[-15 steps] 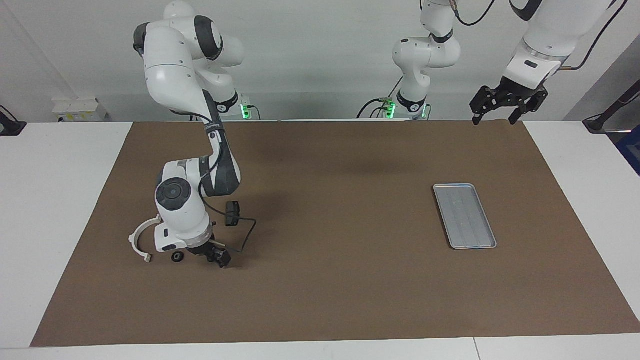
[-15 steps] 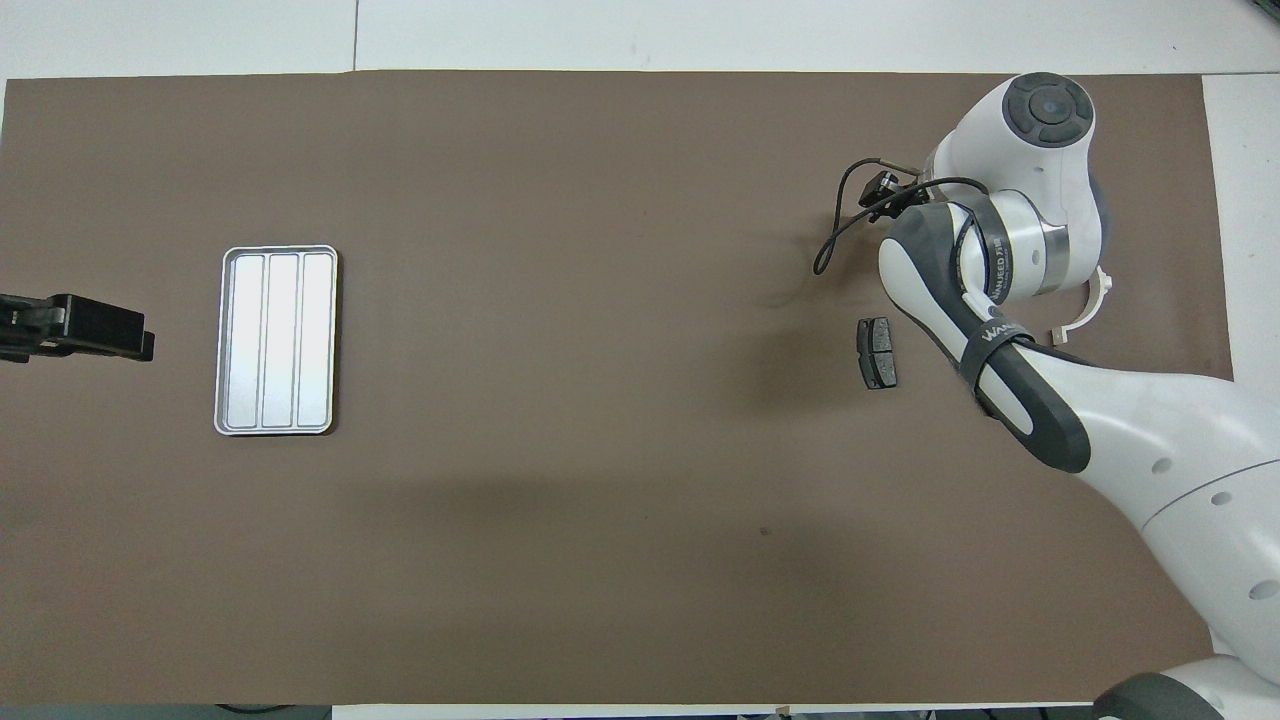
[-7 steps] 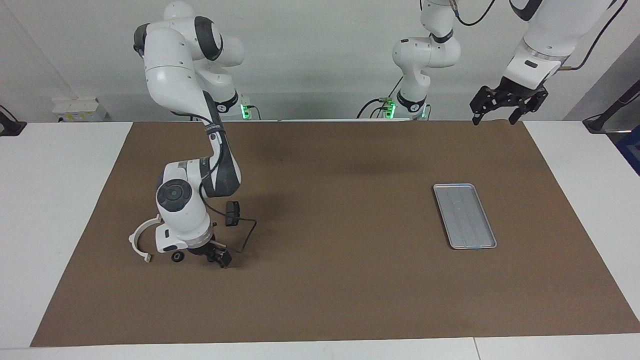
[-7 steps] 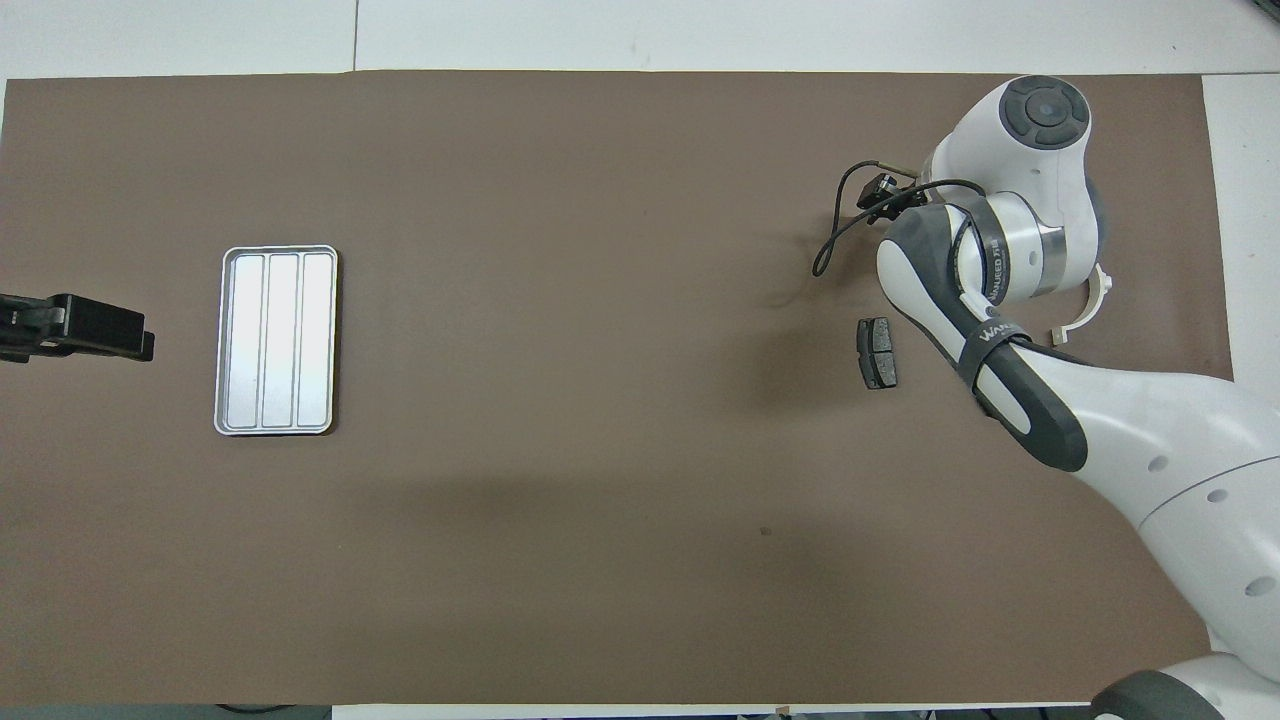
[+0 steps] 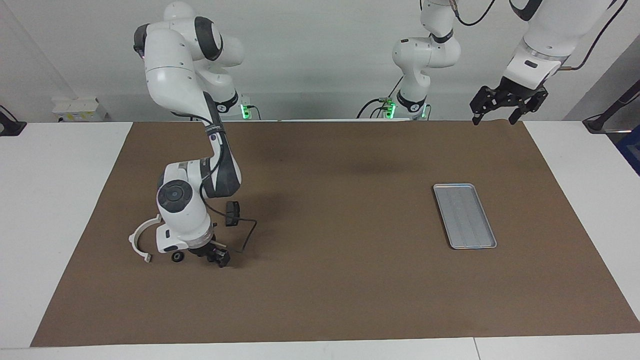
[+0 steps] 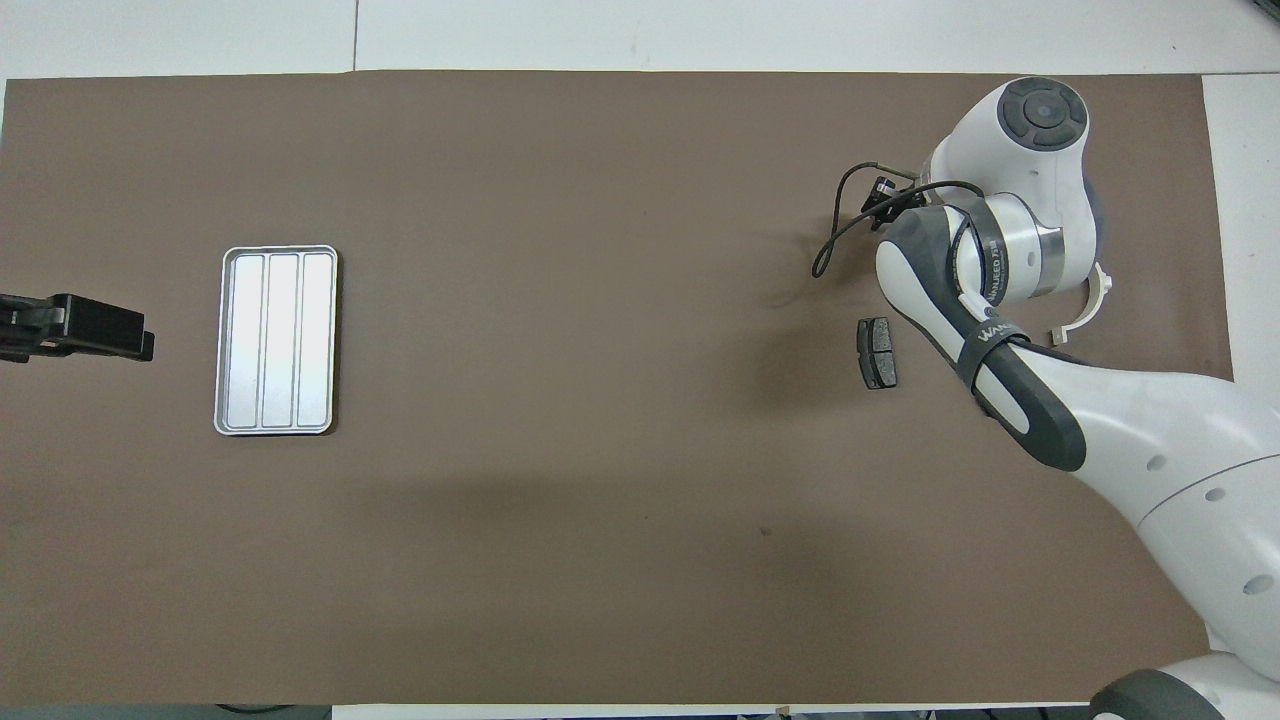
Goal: Pick bearing gear from pile to tray
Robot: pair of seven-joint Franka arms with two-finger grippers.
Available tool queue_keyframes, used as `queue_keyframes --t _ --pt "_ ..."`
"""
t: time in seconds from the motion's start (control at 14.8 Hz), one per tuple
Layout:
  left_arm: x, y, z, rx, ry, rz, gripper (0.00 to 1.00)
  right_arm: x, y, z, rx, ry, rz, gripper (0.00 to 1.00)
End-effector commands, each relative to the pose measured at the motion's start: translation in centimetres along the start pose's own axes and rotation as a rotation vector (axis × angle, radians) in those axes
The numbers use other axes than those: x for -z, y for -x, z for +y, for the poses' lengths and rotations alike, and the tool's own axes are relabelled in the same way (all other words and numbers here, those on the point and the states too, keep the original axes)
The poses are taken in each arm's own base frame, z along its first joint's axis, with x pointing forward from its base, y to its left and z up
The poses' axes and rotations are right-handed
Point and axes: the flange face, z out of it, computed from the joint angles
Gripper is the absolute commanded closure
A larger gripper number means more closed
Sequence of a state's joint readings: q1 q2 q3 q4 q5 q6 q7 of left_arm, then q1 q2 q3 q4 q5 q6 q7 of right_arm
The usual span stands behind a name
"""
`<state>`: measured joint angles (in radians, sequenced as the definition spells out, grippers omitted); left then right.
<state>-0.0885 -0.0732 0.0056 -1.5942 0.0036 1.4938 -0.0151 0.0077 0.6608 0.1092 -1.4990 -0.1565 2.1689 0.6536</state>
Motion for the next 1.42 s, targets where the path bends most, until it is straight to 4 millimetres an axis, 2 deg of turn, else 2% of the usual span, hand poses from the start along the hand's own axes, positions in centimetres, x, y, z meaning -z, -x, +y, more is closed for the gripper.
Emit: queue_keyframes --t 0.0,0.27,0.54,1.01,1.35 --pt "-0.02 0.32 0.03 0.002 0.014 -0.01 0.0 0.23 0.02 -0.01 -0.017 0.005 0.02 0.31" --pt "-0.02 0.33 0.11 0.001 0.014 -0.01 0.0 0.67 -0.11 0.1 -0.021 0.006 0.019 0.39" --pt "-0.02 0.32 0.03 0.002 0.014 -0.01 0.0 0.59 -0.03 0.1 -0.027 0.001 0.011 0.54" --pt "-0.02 0.32 0.03 0.002 0.014 -0.01 0.0 0.4 0.02 0.13 -0.025 0.002 0.007 1.0" --pt "-0.02 0.32 0.03 0.002 0.014 -0.01 0.0 0.56 -0.06 0.27 -0.016 0.008 0.005 1.0"
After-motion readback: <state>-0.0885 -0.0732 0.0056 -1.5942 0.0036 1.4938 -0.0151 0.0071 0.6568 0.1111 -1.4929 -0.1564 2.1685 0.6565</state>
